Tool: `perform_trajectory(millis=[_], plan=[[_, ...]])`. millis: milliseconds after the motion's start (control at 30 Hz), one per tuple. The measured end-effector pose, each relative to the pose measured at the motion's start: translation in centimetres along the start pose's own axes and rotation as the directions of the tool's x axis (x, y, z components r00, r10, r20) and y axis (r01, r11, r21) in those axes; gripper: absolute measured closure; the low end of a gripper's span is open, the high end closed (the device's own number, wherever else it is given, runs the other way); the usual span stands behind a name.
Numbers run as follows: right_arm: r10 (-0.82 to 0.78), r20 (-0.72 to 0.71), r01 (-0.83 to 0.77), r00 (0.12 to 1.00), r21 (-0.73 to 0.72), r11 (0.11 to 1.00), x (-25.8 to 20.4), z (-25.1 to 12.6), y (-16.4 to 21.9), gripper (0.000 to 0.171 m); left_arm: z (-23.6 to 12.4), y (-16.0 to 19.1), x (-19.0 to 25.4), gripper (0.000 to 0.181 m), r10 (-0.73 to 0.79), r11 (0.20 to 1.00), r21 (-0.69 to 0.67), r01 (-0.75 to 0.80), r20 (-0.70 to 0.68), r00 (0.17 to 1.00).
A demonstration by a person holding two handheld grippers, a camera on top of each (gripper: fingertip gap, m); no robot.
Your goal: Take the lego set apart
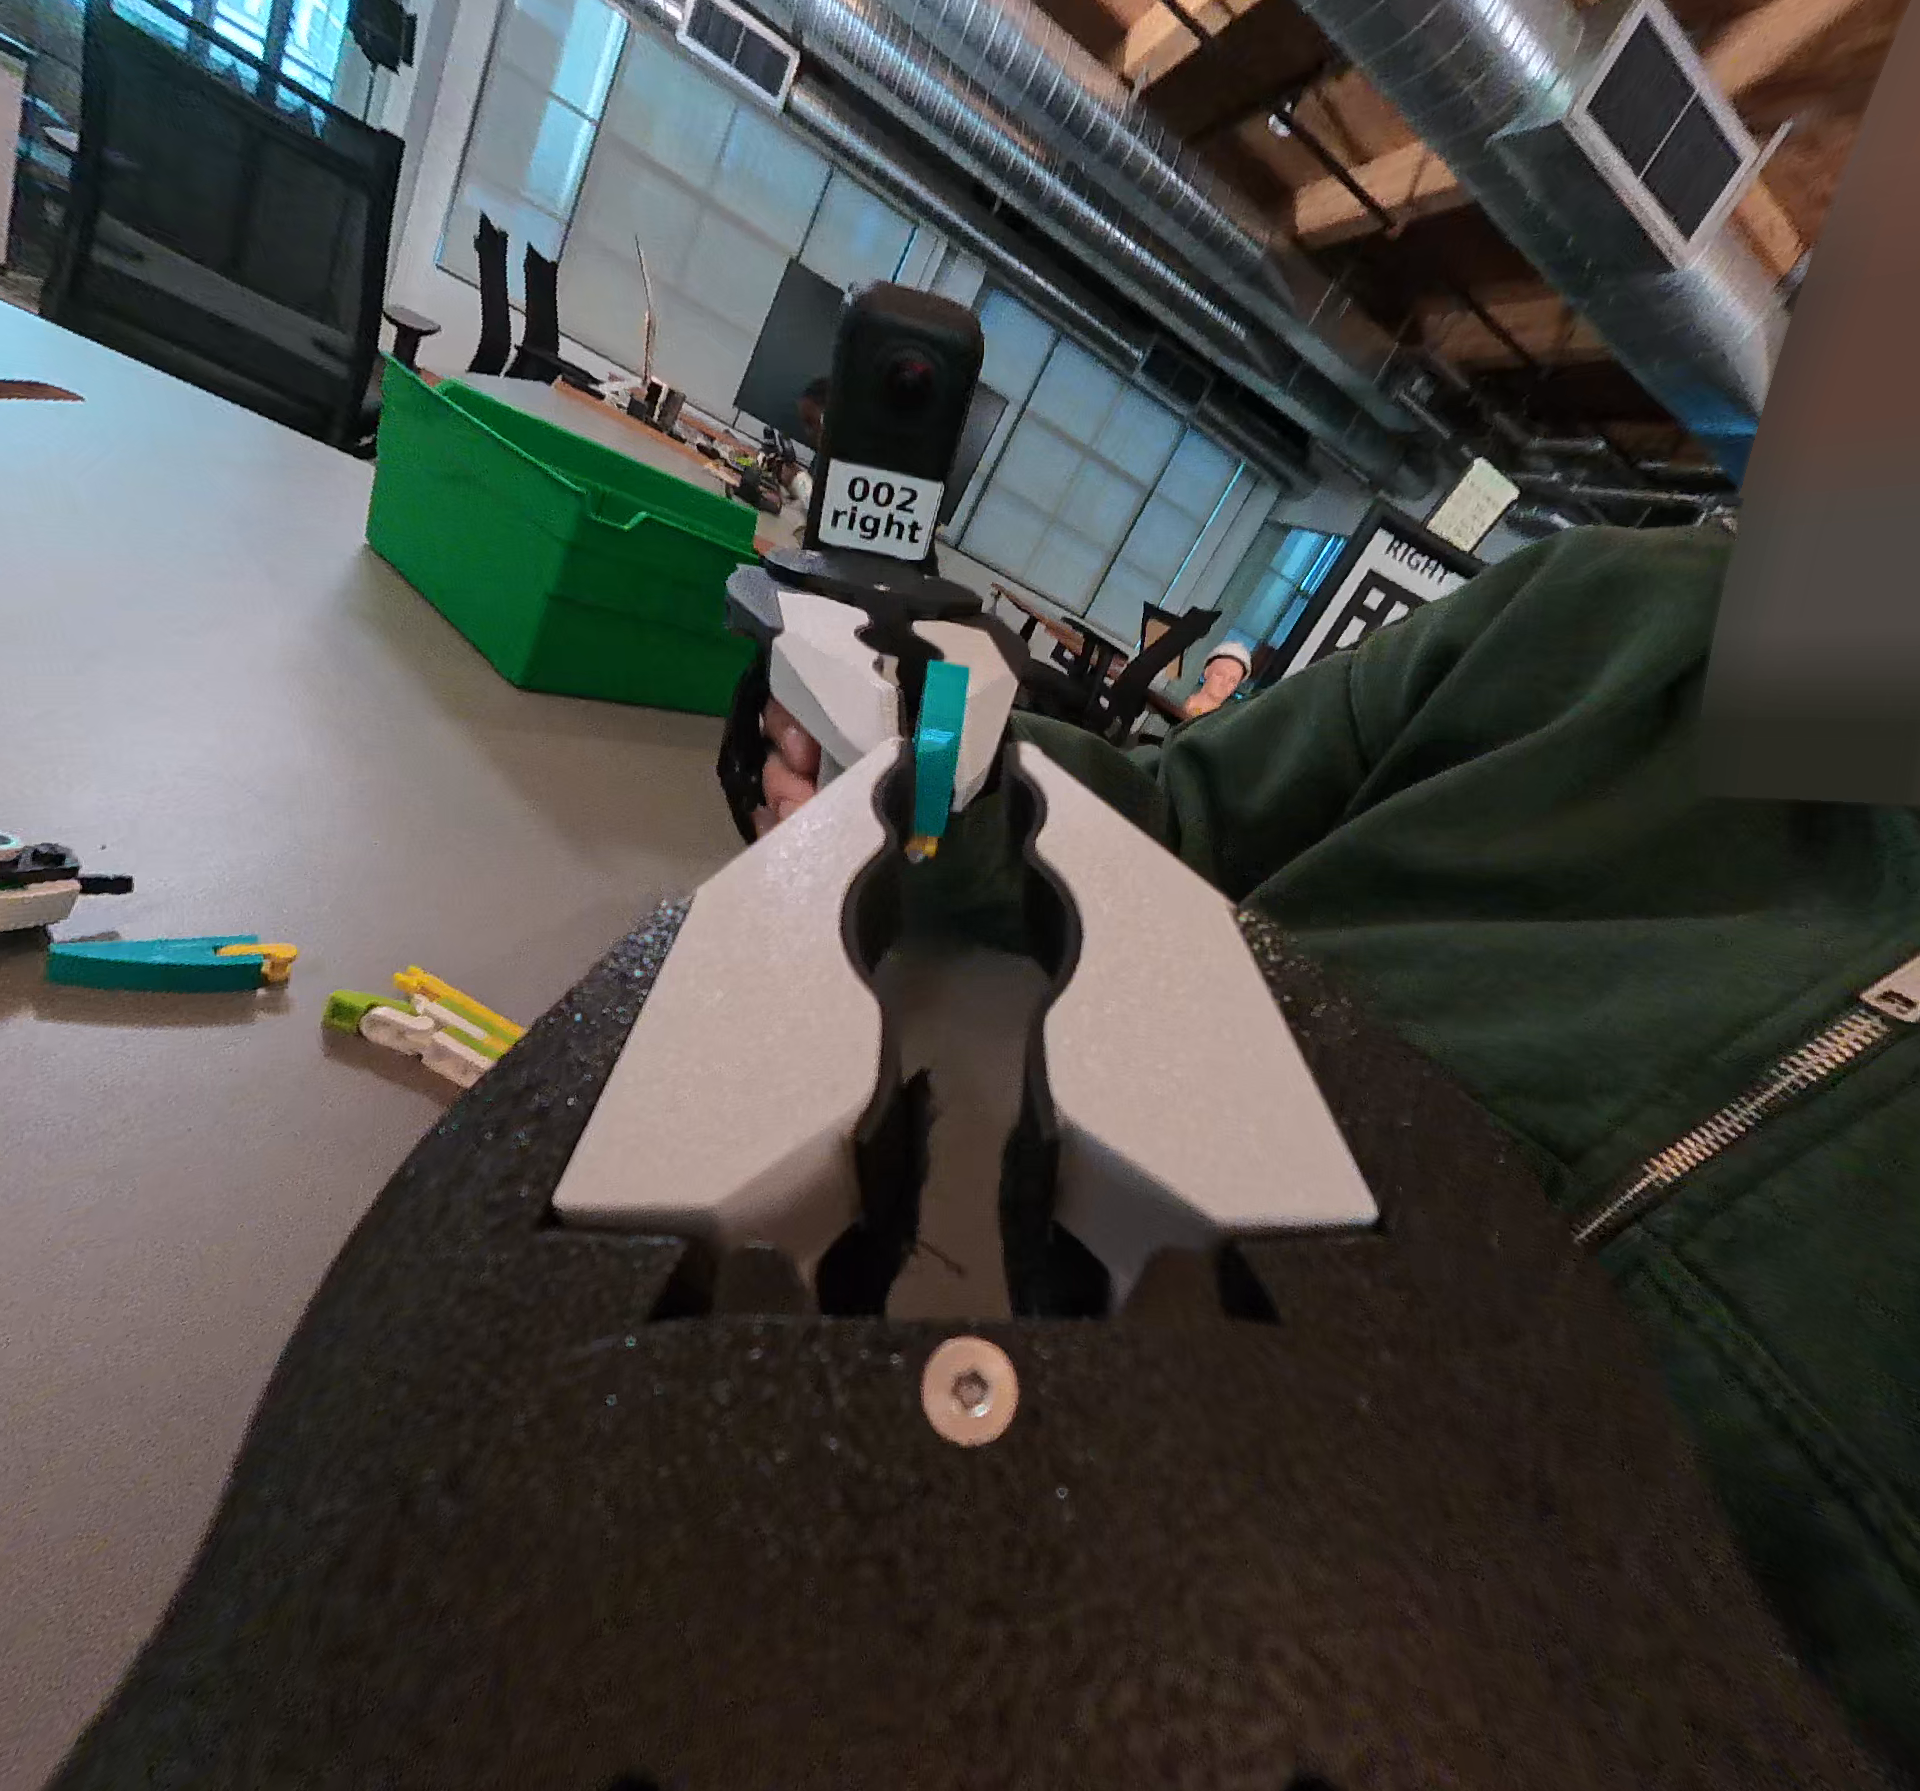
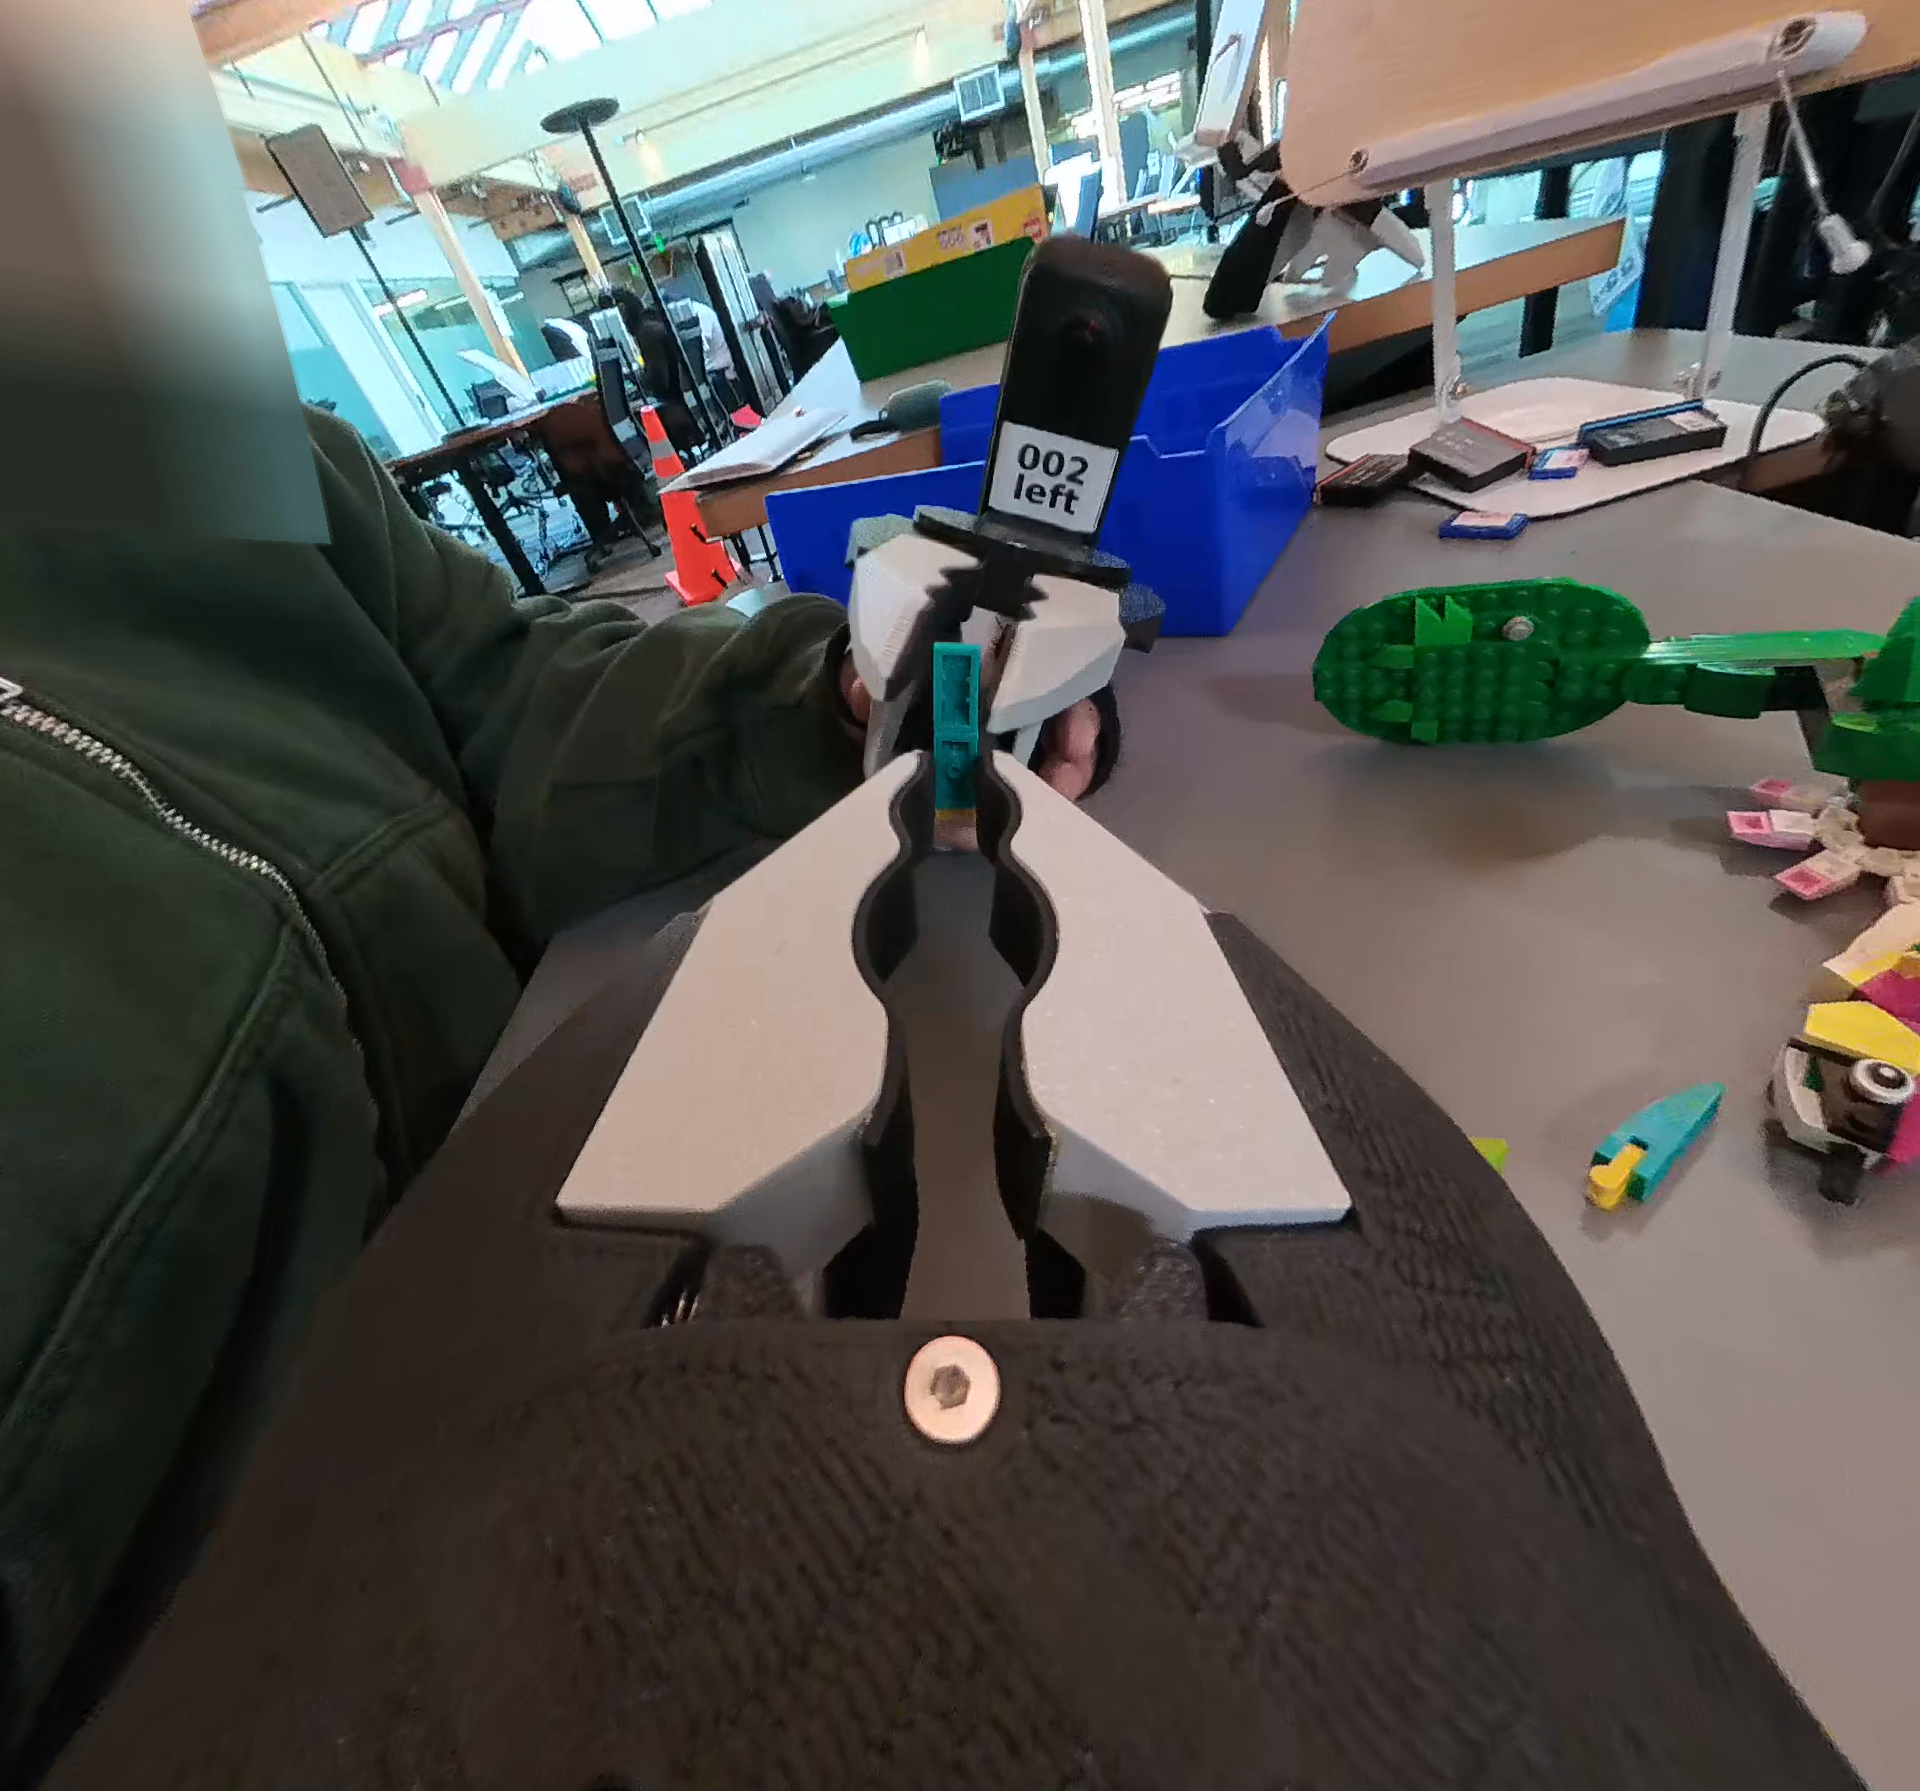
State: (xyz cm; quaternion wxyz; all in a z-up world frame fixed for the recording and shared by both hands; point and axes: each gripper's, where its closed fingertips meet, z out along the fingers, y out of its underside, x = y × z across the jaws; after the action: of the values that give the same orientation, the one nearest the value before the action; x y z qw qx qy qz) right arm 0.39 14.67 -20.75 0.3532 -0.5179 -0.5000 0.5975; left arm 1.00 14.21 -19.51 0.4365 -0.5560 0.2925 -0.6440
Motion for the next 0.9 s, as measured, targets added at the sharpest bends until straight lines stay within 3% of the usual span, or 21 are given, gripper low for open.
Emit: perform_trajectory(millis=[200,367,500,667,800,900], plan=[[-0.016,0.007,0.016,1.000,-0.043,0.999,-0.3,0.5,0.7,0.166,0.2,0.9,-0.4,0.174,0.014,0.998,-0.058,-0.012,0.033,0.999],[-0.085,-0.040,0.081,0.996,-0.095,0.992,0.4,0.4,1.7,0.166,-0.8,2.1,-1.3,0.175,0.184,0.956,-0.256,-0.142,0.148,0.972],[-0.093,-0.153,0.093,0.984,-0.004,0.996,2.9,-3.8,-0.6,0.166,-4.3,-1.4,-1.8,0.175,0.179,0.980,-0.125,-0.154,0.222,0.958],[-0.080,-0.120,0.080,0.989,-0.002,0.997,2.4,-2.3,0.0,0.166,-3.3,0.7,-4.0,0.175,0.120,0.984,-0.157,-0.079,0.273,0.954],[-0.132,-0.139,0.147,0.982,0.102,0.984,1.4,-0.6,-5.0,0.166,-4.1,0.0,-5.7,0.175,0.146,0.988,-0.108,-0.112,0.394,0.907],[-0.163,-0.055,0.164,0.985,-0.001,0.987,0.4,4.5,-9.6,0.166,-4.1,-0.2,-6.1,0.175,0.155,0.988,-0.092,-0.128,0.429,0.890]])
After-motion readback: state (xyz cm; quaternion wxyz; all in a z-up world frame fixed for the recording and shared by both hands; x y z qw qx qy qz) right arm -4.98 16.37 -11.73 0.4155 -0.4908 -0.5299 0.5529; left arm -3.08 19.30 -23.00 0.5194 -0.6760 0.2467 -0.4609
